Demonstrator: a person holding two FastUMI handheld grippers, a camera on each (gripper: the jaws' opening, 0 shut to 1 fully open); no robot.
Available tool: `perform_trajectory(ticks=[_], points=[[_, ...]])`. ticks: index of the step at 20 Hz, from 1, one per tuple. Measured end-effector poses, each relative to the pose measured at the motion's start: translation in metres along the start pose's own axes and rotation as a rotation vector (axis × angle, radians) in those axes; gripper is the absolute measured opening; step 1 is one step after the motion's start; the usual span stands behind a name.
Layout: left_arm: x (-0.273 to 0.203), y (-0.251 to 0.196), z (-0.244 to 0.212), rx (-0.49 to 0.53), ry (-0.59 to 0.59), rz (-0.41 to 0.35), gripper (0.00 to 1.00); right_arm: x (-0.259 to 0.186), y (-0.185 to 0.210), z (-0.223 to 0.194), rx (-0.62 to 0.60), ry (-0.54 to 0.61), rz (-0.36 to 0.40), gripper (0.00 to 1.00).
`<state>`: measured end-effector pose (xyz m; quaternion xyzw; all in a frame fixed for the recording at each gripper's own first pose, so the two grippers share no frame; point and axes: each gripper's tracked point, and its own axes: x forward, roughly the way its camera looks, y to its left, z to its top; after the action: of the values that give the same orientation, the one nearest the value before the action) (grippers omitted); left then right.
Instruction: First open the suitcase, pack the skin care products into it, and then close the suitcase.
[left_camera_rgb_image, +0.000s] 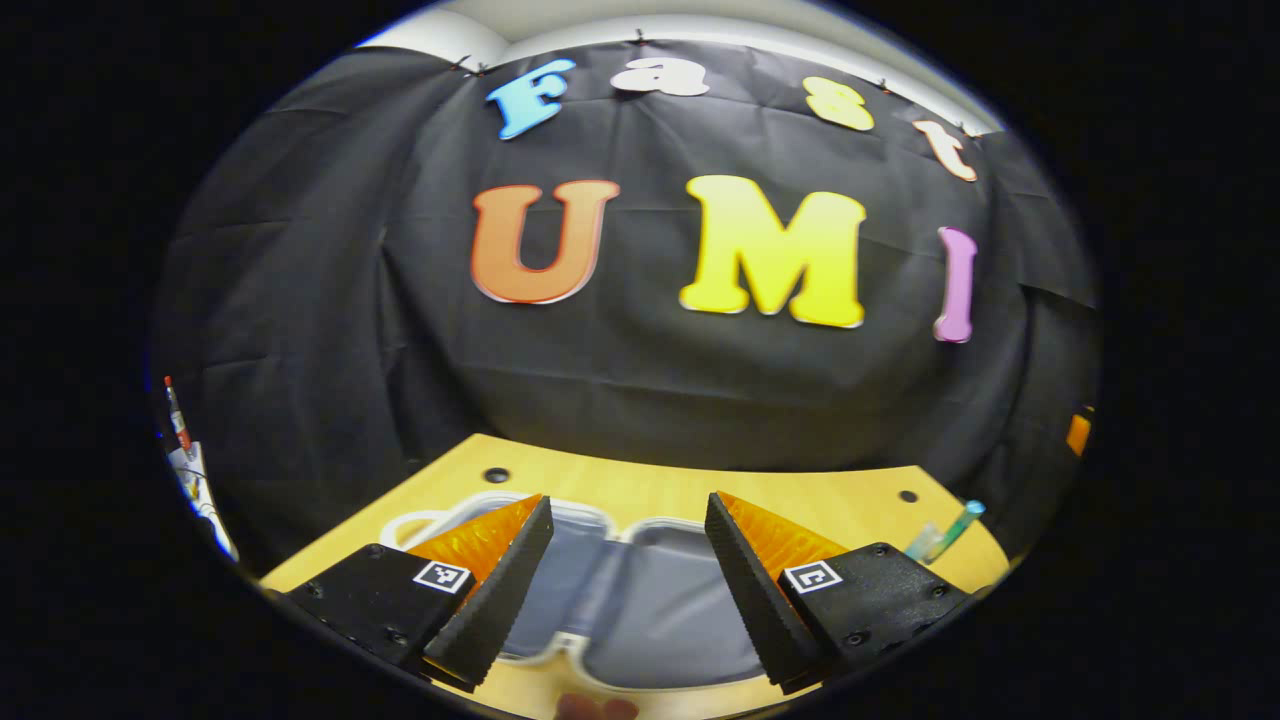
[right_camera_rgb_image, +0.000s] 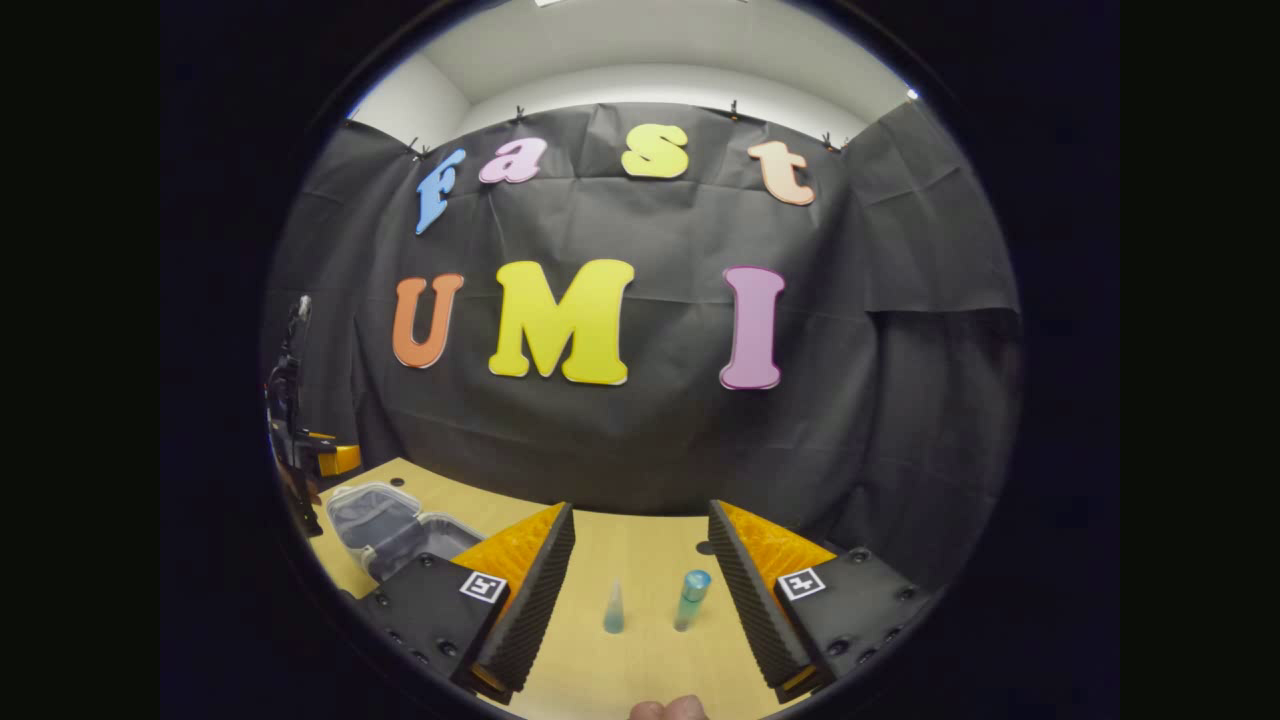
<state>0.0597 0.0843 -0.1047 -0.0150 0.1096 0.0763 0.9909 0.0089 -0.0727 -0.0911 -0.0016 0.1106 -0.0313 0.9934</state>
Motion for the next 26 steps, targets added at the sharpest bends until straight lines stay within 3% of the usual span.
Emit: perform_trajectory(ticks=[2, 7, 14, 18, 26], points=[[-0.005, -0.062, -0.01, 0.045, 0.002, -0.081, 0.98, -0.001, -0.02, -0.008, 0.005, 0.014, -0.018, 0.78], [-0.013, -0.168, -0.056, 0.103, 0.057, -0.224, 0.98, -0.003, -0.061, -0.027, -0.02, 0.047, -0.024, 0.8], [-0.003, -0.272, -0.125, 0.149, 0.169, -0.35, 0.99, -0.007, -0.122, -0.045, -0.028, 0.098, -0.054, 0.8], [0.023, -0.293, -0.17, 0.141, 0.273, -0.356, 0.99, -0.009, -0.145, -0.063, -0.027, 0.139, -0.065, 0.8], [0.089, -0.305, -0.237, 0.16, 0.393, -0.299, 0.99, -0.005, -0.19, -0.086, -0.027, 0.204, -0.128, 0.8]])
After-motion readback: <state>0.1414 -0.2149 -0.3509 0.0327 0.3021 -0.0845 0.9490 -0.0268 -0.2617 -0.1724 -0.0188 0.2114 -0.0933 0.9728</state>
